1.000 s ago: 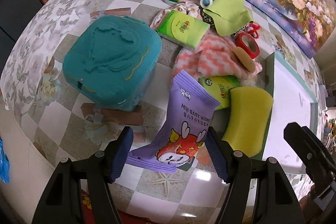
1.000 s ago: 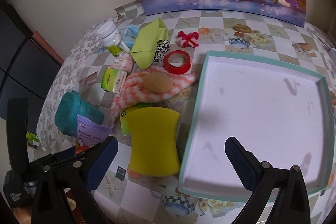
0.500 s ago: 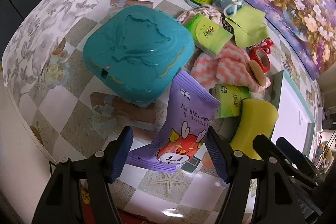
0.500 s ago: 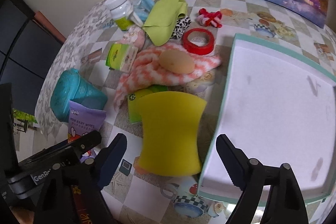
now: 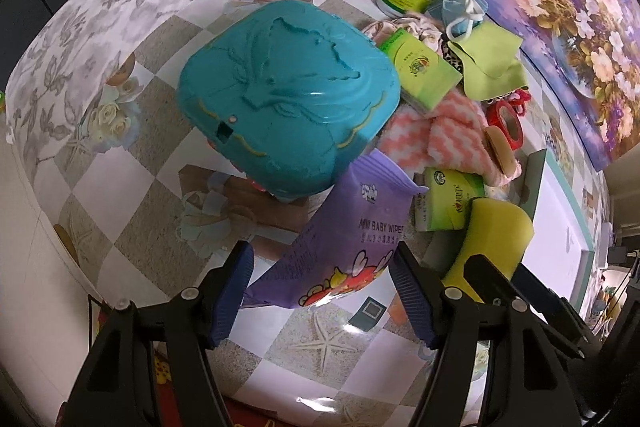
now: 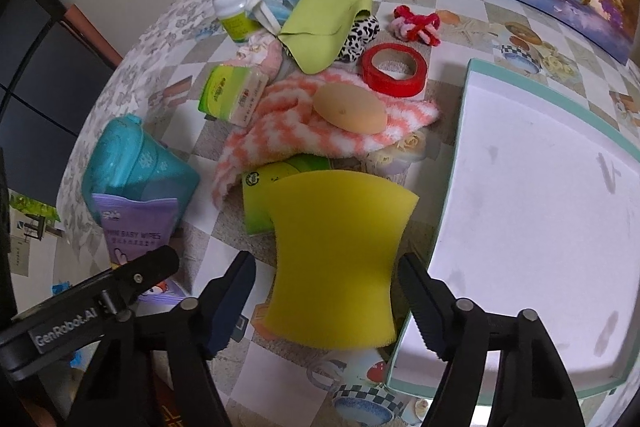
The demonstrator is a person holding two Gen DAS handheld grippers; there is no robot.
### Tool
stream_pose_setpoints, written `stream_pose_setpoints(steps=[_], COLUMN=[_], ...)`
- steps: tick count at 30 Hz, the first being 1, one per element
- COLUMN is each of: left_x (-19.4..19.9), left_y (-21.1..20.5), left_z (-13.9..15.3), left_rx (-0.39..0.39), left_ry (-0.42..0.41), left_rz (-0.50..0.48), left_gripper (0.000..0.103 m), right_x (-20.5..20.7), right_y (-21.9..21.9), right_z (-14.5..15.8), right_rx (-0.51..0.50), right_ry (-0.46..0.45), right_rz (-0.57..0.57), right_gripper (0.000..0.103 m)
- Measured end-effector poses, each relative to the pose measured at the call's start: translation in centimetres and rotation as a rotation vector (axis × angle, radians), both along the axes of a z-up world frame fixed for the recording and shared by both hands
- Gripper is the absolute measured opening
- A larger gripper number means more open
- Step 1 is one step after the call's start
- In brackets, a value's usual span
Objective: Organize soft objects
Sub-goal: 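Grasp the purple wipes pack with the left tool while the right tool grasps the yellow sponge, then carry both items into the white tray and open both tools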
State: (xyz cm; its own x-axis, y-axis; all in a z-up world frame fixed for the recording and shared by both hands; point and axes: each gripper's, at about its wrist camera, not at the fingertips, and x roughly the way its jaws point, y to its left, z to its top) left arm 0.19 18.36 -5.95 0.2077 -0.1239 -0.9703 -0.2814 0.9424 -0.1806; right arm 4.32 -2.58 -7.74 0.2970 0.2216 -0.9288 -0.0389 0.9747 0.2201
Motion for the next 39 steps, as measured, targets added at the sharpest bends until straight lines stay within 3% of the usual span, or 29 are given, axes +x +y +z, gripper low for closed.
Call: stream_pose_setpoints(steps=[10,18,39], left_x=[0.3,0.9,0.9], left_y=[0.0,-1.2,-2.2], left_z=[-1.0,-1.8,-0.8], left_rx=[0.0,0.001,-0.037], left_ry=[0.017,0.025,-0.039], left_rz=[0.0,0.003,-0.042], left_gripper=[0.071,0.071,0.071], right_x=[0.2,0.2,-1.5], right_y=[1.0,1.0,-2.8], right_z=[-1.3,-1.6,4.2], right_rx=[-0.039,-0.044,0.039], right_ry=[0.011,0.018,-0.077], right_rz=[0.029,0.026,-0.082], right_gripper=[0.074,0.063,0.062])
